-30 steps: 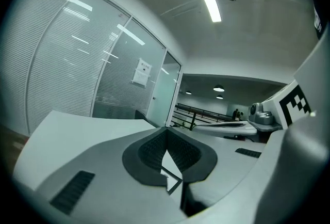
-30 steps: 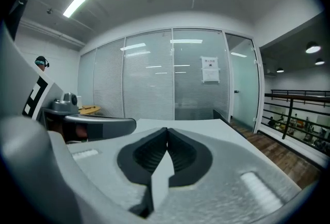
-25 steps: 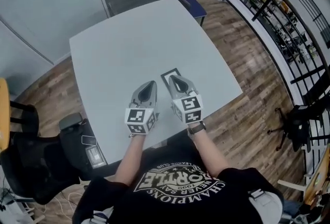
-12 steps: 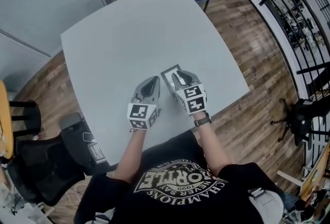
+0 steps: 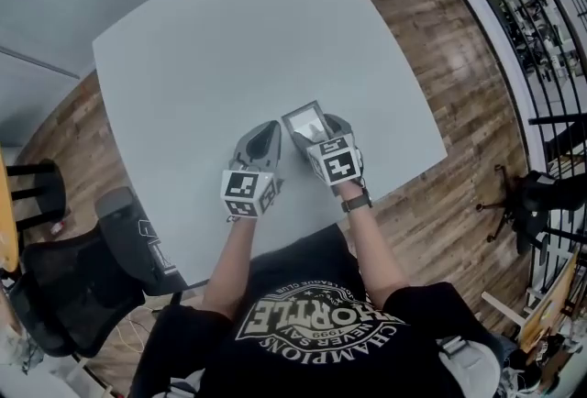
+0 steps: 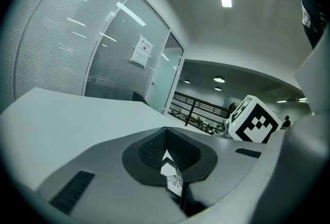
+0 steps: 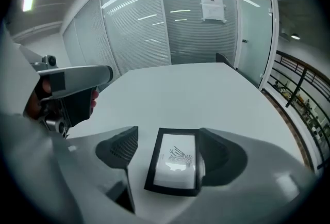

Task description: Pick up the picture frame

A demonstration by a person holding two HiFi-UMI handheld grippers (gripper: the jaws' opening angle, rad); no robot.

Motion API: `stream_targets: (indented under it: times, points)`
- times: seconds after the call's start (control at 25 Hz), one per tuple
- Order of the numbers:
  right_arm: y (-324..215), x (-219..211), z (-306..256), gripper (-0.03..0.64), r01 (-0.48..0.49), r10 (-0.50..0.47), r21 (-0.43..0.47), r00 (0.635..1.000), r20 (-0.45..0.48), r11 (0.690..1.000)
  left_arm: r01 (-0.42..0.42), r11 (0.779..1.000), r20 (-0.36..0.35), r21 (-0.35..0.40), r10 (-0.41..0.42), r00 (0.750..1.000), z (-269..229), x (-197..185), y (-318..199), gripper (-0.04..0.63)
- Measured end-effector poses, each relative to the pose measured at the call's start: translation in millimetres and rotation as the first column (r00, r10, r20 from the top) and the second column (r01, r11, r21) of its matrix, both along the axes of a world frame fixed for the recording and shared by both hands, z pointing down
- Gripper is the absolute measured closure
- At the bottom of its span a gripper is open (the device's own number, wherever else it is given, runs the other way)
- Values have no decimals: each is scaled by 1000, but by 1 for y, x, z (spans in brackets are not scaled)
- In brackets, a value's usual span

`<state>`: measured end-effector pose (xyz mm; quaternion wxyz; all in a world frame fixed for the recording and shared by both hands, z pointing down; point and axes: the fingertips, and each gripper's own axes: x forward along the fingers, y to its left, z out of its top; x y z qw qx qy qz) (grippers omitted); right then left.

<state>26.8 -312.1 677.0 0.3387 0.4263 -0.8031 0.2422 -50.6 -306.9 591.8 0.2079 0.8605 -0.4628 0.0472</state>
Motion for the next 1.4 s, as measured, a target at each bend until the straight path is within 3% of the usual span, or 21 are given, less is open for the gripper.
stream_targets:
  times: [0.2,0.32,0.84,1.04,1.24,1.4]
  points:
    - [-7,9,34,84,-34,33,-68,999,-17,997,17,1000,0,-18,-17,1000,12,3,-8,592]
    - [-10,8,49,43,-36,34,-108,999,-24,993,29,999,2,-28,-29,1000,18,3,-12,592]
    - [-24,5,100,34,-46,33,-183,997,-71,982,70,994,18,-81,-69,997,43,-2,-19,592]
    - [-29,11,107,35,-38,5,-199,987,-161,979,74,993,19,-94,-73,997,51,0,-23,592]
    - [-30,11,107,71,-66,13,-253,979,-205,965,77,992,19,-103,-76,997,54,-2,-25,592]
    - [-30,12,104,84,-88,40,-243,980,-196,966,75,992,20,-105,-73,997,53,-6,-24,592]
